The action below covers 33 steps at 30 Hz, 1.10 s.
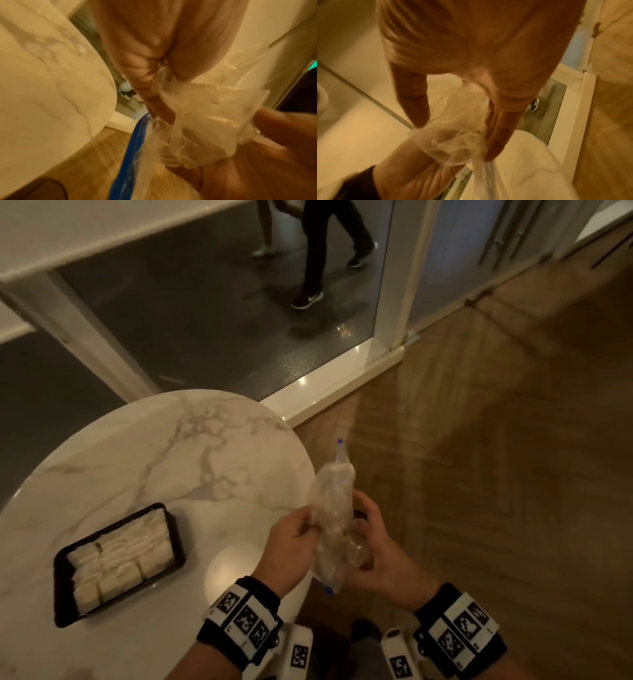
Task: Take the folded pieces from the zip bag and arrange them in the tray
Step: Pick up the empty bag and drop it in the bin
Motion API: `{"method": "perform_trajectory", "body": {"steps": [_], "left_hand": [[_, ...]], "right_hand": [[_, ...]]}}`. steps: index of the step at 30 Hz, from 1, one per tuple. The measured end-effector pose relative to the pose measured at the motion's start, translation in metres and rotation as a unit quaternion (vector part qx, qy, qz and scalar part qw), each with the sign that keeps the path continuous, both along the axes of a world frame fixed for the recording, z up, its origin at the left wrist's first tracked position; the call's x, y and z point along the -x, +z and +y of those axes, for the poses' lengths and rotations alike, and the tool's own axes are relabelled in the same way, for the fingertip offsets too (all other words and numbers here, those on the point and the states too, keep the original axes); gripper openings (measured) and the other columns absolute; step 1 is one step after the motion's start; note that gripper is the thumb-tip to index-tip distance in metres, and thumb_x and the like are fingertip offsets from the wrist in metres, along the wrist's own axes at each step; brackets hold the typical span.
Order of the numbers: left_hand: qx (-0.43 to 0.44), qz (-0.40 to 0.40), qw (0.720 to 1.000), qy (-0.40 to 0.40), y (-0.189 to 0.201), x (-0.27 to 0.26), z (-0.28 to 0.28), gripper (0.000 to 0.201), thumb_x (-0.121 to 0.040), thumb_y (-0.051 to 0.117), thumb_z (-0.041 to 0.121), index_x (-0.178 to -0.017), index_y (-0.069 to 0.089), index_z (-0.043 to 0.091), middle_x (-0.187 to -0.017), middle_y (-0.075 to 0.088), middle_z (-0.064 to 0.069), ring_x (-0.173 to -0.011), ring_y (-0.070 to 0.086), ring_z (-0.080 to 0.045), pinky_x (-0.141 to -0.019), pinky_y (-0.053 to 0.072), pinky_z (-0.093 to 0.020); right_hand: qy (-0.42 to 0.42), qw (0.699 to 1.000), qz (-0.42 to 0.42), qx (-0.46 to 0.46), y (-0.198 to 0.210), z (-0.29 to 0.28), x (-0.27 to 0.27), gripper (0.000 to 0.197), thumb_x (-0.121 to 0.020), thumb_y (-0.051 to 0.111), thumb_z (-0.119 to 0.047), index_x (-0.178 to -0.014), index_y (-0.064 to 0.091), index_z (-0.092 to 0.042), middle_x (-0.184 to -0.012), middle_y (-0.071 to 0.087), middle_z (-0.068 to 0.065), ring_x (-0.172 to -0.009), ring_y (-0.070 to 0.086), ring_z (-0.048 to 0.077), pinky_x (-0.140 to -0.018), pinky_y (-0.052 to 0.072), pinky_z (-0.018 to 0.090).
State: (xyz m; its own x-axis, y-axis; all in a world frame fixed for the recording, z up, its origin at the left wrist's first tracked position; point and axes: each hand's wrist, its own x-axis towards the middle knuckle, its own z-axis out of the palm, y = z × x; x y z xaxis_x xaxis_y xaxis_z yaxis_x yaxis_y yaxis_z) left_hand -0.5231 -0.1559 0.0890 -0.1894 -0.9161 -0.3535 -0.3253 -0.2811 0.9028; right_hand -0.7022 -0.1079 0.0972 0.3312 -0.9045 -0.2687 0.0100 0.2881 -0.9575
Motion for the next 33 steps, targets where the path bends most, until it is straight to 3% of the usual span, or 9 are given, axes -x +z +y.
{"method": "perform_trajectory", "body": {"steps": [2,5,10,15,20,24,28,30,33], "left_hand": [[-0.078,0.057,0.995,-0.019,-0.008,0.018,0.001,0.036,-0.097,0.048,0.003,-0.104,0.077,0.023,-0.103,0.077,-0.004,-0.102,0.071,-0.022,-0.088,0.056,-0.037],[-0.161,0.103,0.98,-0.053,-0.028,0.044,0.004,0.034,-0.099,0.046,0.008,-0.115,0.073,0.022,-0.114,0.074,-0.006,-0.111,0.068,-0.024,-0.1,0.052,-0.043],[-0.134,-0.035,0.986,-0.093,-0.092,0.077,-0.013,0.026,-0.094,0.055,0.036,-0.118,0.062,0.043,-0.115,0.068,0.012,-0.108,0.064,-0.008,-0.099,0.052,-0.039],[-0.146,-0.189,0.967,-0.093,-0.174,0.115,-0.028,0.036,-0.093,0.05,0.038,-0.127,0.054,0.025,-0.121,0.062,0.001,-0.108,0.062,-0.018,-0.097,0.053,-0.042],[-0.2,-0.28,0.935,-0.09,-0.262,0.136,-0.027,0.049,-0.097,0.049,0.029,-0.144,0.038,0.021,-0.137,0.05,-0.007,-0.121,0.056,-0.028,-0.098,0.05,-0.042],[-0.218,-0.313,0.918,-0.102,-0.324,0.13,-0.026,0.046,-0.097,0.05,0.027,-0.142,0.042,0.021,-0.139,0.049,-0.008,-0.124,0.053,-0.029,-0.1,0.049,-0.043],[-0.207,-0.365,0.896,-0.142,-0.362,0.115,-0.025,0.038,-0.098,0.049,0.036,-0.134,0.048,0.025,-0.136,0.053,-0.003,-0.121,0.055,-0.026,-0.099,0.049,-0.042],[-0.204,-0.384,0.888,-0.15,-0.374,0.109,-0.025,0.037,-0.098,0.048,0.036,-0.133,0.05,0.025,-0.135,0.054,-0.002,-0.119,0.056,-0.025,-0.099,0.049,-0.044],[-0.184,-0.404,0.881,-0.165,-0.386,0.106,-0.024,0.032,-0.098,0.046,0.038,-0.127,0.054,0.027,-0.127,0.056,0.0,-0.112,0.057,-0.021,-0.095,0.051,-0.044]], "right_hand": [[0.012,0.999,0.039,0.001,-0.011,0.005,0.01,0.115,-0.075,0.086,-0.014,-0.148,0.003,-0.046,-0.132,0.053,-0.026,-0.127,0.053,0.002,-0.101,0.049,0.026],[-0.055,0.996,0.062,-0.02,-0.042,0.009,0.026,0.09,-0.082,0.078,-0.008,-0.148,0.025,-0.035,-0.132,0.059,-0.018,-0.122,0.058,0.006,-0.1,0.052,0.031],[-0.157,0.979,0.108,-0.07,-0.129,0.0,0.05,0.059,-0.087,0.066,0.005,-0.129,0.052,-0.033,-0.118,0.068,-0.012,-0.11,0.065,0.01,-0.093,0.056,0.035],[-0.151,0.951,0.224,-0.152,-0.234,-0.027,0.054,0.048,-0.093,0.058,-0.005,-0.136,0.045,-0.019,-0.122,0.063,0.001,-0.103,0.06,0.012,-0.09,0.049,0.029],[-0.121,0.94,0.245,-0.203,-0.343,-0.047,0.049,0.04,-0.098,0.049,-0.011,-0.137,0.038,-0.016,-0.111,0.054,-0.002,-0.098,0.054,0.014,-0.091,0.049,0.035],[-0.098,0.929,0.281,-0.221,-0.421,-0.054,0.052,0.037,-0.09,0.061,-0.024,-0.112,0.032,-0.017,-0.091,0.058,0.005,-0.075,0.055,0.015,-0.067,0.052,0.039],[-0.074,0.903,0.309,-0.288,-0.484,-0.062,0.055,0.053,-0.089,0.06,-0.024,-0.134,0.033,-0.018,-0.108,0.062,0.012,-0.091,0.063,0.027,-0.07,0.051,0.037],[-0.074,0.89,0.323,-0.314,-0.508,-0.065,0.058,0.046,-0.089,0.062,-0.022,-0.13,0.043,-0.016,-0.115,0.062,0.012,-0.103,0.062,0.03,-0.081,0.05,0.036],[-0.094,0.881,0.318,-0.338,-0.531,-0.069,0.061,0.038,-0.089,0.065,-0.022,-0.122,0.049,-0.013,-0.115,0.063,0.011,-0.106,0.062,0.028,-0.082,0.047,0.032]]}}
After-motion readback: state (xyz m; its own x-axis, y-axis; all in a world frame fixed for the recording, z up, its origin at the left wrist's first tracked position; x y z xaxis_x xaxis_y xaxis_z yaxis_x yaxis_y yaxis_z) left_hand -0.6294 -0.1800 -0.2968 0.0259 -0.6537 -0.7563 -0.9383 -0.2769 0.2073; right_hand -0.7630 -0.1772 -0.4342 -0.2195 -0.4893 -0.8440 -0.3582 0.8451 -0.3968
